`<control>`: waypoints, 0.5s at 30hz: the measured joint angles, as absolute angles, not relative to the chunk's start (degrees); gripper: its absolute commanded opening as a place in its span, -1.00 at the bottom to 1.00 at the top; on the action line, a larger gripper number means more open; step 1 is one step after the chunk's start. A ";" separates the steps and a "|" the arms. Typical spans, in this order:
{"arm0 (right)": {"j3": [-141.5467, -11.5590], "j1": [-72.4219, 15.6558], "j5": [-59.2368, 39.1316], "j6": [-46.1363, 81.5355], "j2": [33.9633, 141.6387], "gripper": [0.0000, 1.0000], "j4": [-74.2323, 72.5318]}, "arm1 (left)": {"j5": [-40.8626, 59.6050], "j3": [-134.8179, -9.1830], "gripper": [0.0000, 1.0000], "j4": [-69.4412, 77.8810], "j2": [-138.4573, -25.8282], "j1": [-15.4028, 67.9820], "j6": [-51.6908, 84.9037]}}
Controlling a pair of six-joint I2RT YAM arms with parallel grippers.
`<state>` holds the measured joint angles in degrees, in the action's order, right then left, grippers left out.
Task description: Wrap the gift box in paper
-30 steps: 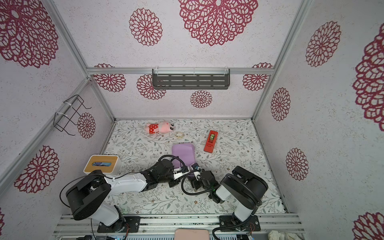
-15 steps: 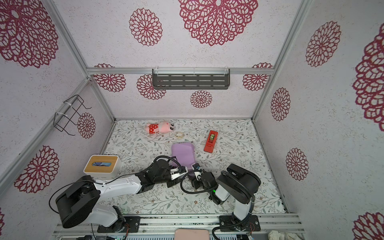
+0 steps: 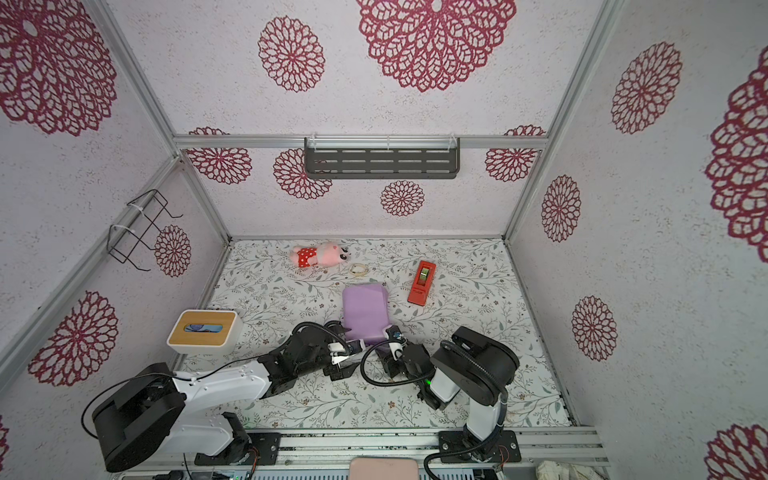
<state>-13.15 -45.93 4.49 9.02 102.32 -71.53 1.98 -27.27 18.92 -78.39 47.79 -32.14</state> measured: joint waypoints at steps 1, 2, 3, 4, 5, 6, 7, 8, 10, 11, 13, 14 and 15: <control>-13.15 -45.93 4.49 9.10 102.35 0.14 -71.57 | 1.65 -27.33 0.95 19.46 -78.89 47.72 -33.15; -13.15 -45.93 4.49 9.13 102.37 0.14 -71.66 | 1.13 -27.51 0.95 19.94 -79.70 47.62 -34.37; -13.15 -45.93 4.49 9.15 102.43 0.13 -71.77 | 0.78 -27.68 0.95 20.43 -80.55 47.48 -35.38; -13.15 -45.93 4.49 9.15 102.50 0.13 -71.79 | 0.67 -27.81 0.95 20.75 -81.34 47.33 -36.14; -13.15 -45.93 4.49 9.17 102.61 0.12 -71.90 | 0.49 -28.01 0.95 21.08 -82.30 47.11 -37.04; -13.15 -45.93 4.49 9.19 102.76 0.12 -72.01 | 0.45 -28.08 0.95 21.71 -83.20 46.87 -37.89; -13.15 -45.93 4.49 9.21 102.83 0.12 -72.05 | 0.45 -28.14 0.95 22.09 -83.83 46.65 -38.48; -13.15 -45.93 4.49 9.23 102.89 0.11 -72.12 | 0.45 -28.25 0.95 22.46 -84.55 46.44 -39.11; -13.15 -45.93 4.49 9.26 102.96 0.10 -72.14 | 0.47 -28.69 0.95 22.96 -85.82 46.06 -40.10; -13.15 -45.93 4.49 9.28 102.96 0.09 -72.14 | 0.49 -29.12 0.95 23.31 -86.52 45.93 -40.56; -13.15 -45.93 4.49 9.32 102.96 0.08 -72.14 | 0.51 -29.98 0.95 23.99 -87.70 45.74 -41.25; -13.15 -45.93 4.49 9.32 102.96 0.08 -72.14 | 0.49 -30.30 0.95 24.67 -88.31 45.67 -41.63; -13.15 -45.93 4.49 9.34 102.96 0.07 -72.14 | 0.51 -30.55 0.95 25.15 -88.82 45.63 -41.93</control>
